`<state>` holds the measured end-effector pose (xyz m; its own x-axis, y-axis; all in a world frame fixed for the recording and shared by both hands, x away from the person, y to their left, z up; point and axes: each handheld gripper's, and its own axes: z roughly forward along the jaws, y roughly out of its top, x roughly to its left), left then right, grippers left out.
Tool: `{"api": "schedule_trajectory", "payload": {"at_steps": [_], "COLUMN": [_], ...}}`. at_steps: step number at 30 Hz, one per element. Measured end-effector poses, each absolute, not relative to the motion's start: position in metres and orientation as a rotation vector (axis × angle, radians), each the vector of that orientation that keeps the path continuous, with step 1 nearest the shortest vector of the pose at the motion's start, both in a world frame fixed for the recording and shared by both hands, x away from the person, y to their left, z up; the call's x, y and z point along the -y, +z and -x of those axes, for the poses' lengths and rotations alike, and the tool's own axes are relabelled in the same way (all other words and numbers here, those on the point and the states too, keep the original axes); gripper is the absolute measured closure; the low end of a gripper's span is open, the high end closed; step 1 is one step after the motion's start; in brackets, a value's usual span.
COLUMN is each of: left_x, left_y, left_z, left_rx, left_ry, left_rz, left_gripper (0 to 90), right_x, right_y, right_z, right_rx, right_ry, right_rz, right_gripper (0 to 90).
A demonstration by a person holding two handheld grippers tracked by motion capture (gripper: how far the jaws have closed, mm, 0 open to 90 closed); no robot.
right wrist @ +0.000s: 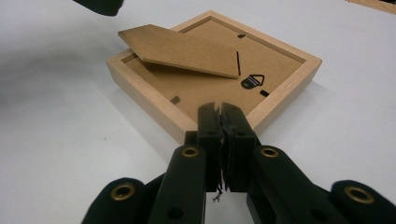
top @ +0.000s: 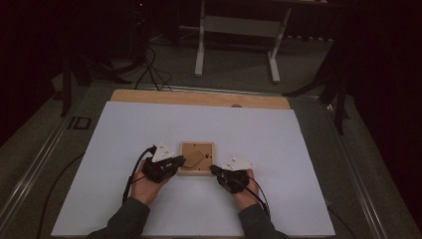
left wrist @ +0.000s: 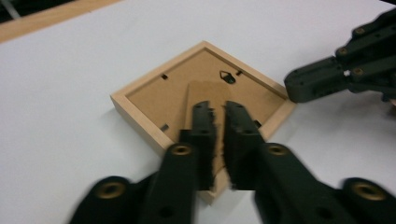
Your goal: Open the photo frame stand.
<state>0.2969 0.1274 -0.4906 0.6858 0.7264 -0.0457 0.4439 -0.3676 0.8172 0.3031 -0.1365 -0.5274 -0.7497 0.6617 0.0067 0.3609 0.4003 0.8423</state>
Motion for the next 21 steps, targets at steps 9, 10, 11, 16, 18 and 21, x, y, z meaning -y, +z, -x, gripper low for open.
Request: {"api": "schedule_trajectory", "payload": {"at_steps": [9, 10, 11, 16, 18, 21], "left_x": [-0.131, -0.131, -0.131, -0.128, -0.126, -0.124], "left_y": [-0.501, -0.501, -0.502, -0.506, -0.507, -0.509], "left_z": [-0.294, -0.294, -0.293, -0.293, -0.294, -0.295], "left_rx": [-0.97, -0.974, -0.976, -0.982, -0.978, -0.981], "left_ry": [0.344, 0.347, 0.36, 0.368, 0.379, 0.376], "left_rz": [-2.087, -2.095, -2.107, -2.144, -2.158, -2.154], "left_gripper": [89.5, 89.6, 89.6, 89.7, 89.7, 89.7], "right_x": [0.137, 0.136, 0.136, 0.136, 0.136, 0.136], "right_y": [-0.528, -0.528, -0.528, -0.528, -0.528, -0.528], "right_z": [-0.303, -0.303, -0.303, -0.303, -0.303, -0.303], "right_rx": [-2.332, -2.332, -2.332, -2.333, -2.335, -2.335], "right_ry": [1.283, 1.283, 1.282, 1.281, 1.281, 1.281], "right_rz": [-0.888, -0.888, -0.888, -0.884, -0.881, -0.88], "right_gripper": [86.7, 86.8, 86.7, 87.2, 87.4, 87.5]}}
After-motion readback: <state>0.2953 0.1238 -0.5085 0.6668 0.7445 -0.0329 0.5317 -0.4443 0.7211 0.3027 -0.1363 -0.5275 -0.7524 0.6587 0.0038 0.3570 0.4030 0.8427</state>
